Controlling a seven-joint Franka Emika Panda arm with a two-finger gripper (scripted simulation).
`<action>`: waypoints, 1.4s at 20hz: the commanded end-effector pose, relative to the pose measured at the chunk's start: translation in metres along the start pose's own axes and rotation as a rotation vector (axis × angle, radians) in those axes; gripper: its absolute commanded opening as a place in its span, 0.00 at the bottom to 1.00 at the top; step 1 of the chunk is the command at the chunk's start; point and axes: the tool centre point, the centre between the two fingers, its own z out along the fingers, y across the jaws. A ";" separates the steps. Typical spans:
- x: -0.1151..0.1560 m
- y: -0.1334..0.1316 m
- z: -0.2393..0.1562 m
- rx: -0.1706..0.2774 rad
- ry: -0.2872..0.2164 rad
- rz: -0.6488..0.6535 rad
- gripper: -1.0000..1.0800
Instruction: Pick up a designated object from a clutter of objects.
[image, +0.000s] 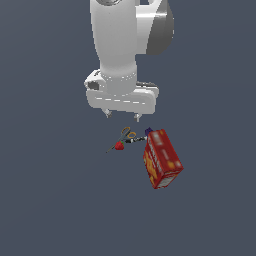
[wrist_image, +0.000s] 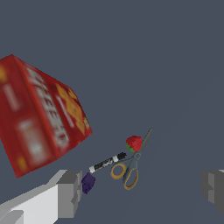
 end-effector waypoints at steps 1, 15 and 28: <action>-0.002 0.003 0.021 0.002 -0.003 0.055 0.96; -0.045 0.033 0.156 -0.011 -0.016 0.464 0.96; -0.090 0.058 0.222 -0.043 -0.010 0.713 0.96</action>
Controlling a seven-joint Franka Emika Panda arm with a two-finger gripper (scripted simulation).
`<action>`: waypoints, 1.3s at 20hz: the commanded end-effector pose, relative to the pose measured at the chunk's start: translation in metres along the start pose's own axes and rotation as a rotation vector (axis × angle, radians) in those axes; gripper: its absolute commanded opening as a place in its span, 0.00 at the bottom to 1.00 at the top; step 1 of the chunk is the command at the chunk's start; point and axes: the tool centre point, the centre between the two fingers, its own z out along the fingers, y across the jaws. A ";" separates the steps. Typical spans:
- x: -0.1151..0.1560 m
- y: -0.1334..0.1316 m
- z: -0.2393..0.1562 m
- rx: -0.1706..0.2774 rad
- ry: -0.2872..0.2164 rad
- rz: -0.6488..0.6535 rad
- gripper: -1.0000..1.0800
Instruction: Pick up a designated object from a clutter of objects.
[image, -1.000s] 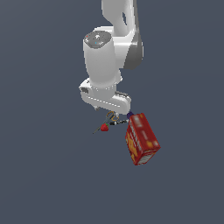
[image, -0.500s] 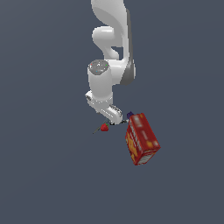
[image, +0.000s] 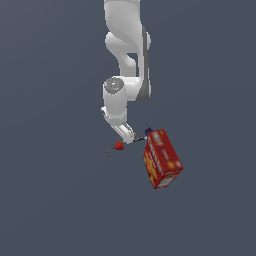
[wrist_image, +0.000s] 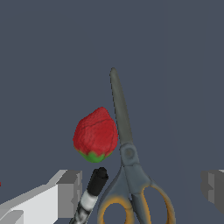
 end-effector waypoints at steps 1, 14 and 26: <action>-0.002 0.005 0.006 -0.003 0.003 0.028 0.96; -0.004 0.009 0.021 -0.005 0.004 0.043 0.96; -0.004 0.010 0.061 -0.005 0.004 0.047 0.96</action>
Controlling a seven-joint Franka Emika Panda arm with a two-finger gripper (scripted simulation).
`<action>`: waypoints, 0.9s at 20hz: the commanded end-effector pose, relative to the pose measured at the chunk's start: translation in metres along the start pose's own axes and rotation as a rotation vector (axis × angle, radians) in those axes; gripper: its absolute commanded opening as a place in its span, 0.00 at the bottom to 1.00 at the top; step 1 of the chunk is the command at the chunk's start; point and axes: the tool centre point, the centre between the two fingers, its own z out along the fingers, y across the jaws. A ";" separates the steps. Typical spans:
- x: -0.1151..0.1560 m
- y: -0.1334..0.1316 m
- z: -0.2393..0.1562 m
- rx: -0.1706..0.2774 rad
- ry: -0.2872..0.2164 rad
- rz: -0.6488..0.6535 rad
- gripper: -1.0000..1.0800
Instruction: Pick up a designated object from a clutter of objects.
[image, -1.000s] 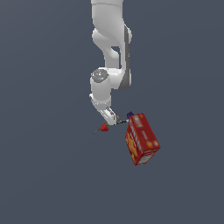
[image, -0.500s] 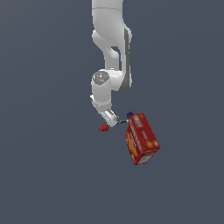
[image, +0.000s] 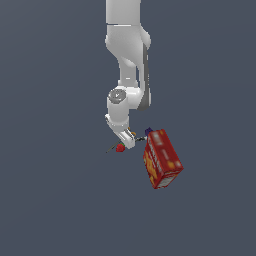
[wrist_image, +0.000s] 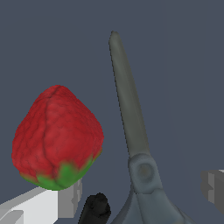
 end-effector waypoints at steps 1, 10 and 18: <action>0.003 0.013 0.011 -0.019 -0.010 0.022 0.96; 0.003 0.012 0.010 -0.019 -0.009 0.022 0.00; 0.002 0.012 0.009 -0.018 -0.010 0.020 0.00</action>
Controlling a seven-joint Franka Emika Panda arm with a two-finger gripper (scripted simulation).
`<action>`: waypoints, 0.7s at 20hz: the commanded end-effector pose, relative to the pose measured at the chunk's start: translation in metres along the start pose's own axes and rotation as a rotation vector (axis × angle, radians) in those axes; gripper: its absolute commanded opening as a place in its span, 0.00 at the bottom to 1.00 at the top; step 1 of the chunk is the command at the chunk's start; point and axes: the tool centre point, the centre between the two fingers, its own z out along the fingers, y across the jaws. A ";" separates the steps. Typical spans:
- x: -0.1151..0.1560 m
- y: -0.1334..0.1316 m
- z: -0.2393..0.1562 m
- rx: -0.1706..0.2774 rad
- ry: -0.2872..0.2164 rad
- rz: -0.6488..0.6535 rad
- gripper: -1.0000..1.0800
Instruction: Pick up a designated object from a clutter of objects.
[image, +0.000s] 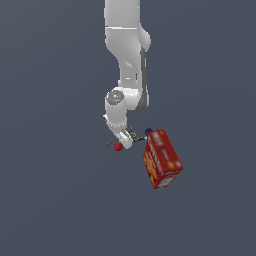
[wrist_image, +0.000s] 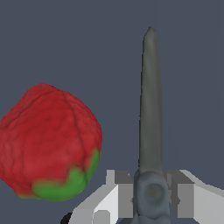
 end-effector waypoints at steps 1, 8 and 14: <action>-0.001 -0.002 -0.001 0.001 0.000 -0.003 0.00; -0.002 -0.010 -0.018 0.001 0.000 -0.003 0.00; -0.002 -0.026 -0.050 0.001 -0.001 -0.003 0.00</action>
